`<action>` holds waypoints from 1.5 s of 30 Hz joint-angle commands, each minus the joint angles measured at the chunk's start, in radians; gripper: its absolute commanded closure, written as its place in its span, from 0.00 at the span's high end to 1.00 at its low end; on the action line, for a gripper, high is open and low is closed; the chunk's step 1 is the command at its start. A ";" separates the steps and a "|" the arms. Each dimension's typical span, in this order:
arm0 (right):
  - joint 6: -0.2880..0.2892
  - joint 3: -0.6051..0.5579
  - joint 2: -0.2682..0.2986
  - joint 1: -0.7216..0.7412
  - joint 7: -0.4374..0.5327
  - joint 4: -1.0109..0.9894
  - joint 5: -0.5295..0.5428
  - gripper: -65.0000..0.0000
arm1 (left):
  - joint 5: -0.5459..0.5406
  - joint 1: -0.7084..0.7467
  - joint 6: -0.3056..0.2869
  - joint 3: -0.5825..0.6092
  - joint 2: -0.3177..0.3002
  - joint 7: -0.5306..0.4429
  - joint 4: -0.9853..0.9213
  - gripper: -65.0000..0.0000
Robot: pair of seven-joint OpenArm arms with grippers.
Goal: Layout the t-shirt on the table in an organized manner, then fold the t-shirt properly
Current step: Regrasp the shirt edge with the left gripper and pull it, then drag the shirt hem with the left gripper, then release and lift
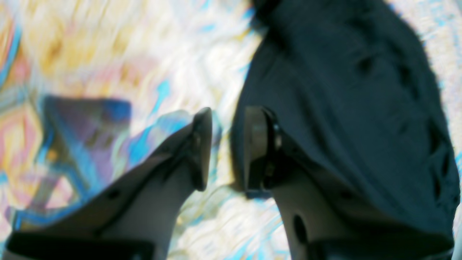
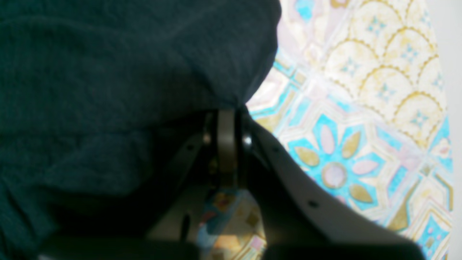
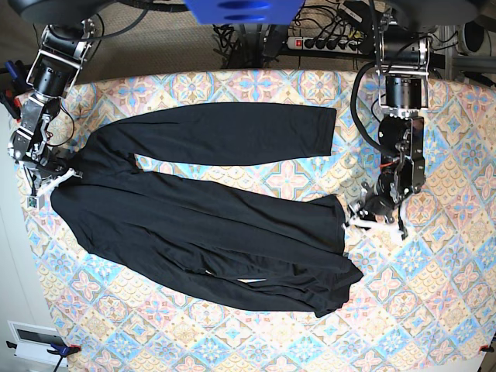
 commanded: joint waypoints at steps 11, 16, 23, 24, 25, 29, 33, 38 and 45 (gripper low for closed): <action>-0.003 0.004 0.026 0.021 0.018 0.018 0.007 0.00 | -0.034 0.003 -0.011 0.001 0.062 -0.010 -0.035 0.32; -0.003 0.004 0.026 0.021 0.018 0.018 0.007 0.00 | -0.034 -0.042 -0.095 -0.002 0.062 -0.012 -0.071 0.11; -0.003 0.004 0.026 0.021 0.018 0.016 0.007 0.00 | -0.044 -0.134 -0.104 -0.010 0.019 0.019 -0.045 0.01; -0.003 0.004 0.026 0.021 0.018 0.016 0.007 0.00 | -0.044 -0.149 -0.104 -0.010 0.016 0.033 -0.028 0.00; -0.003 0.004 0.026 0.021 0.018 0.014 0.007 0.00 | -0.044 -0.155 -0.104 -0.011 0.001 0.048 -0.006 0.00; -0.003 0.004 0.026 0.021 0.018 0.013 0.007 0.00 | -0.123 -0.158 -0.107 -0.093 -0.036 0.114 0.106 0.00; -0.003 0.004 0.026 0.021 0.013 0.013 0.007 0.00 | -0.229 -0.175 -0.107 -0.128 -0.081 0.166 0.152 0.00; -0.003 0.006 0.026 0.020 -0.005 0.018 0.007 0.00 | -0.237 -0.140 -0.107 -0.123 -0.128 0.165 0.146 0.00; -0.003 0.004 0.026 0.021 -0.002 0.018 0.007 0.00 | -0.182 -0.114 -0.107 -0.122 -0.124 0.165 0.011 0.00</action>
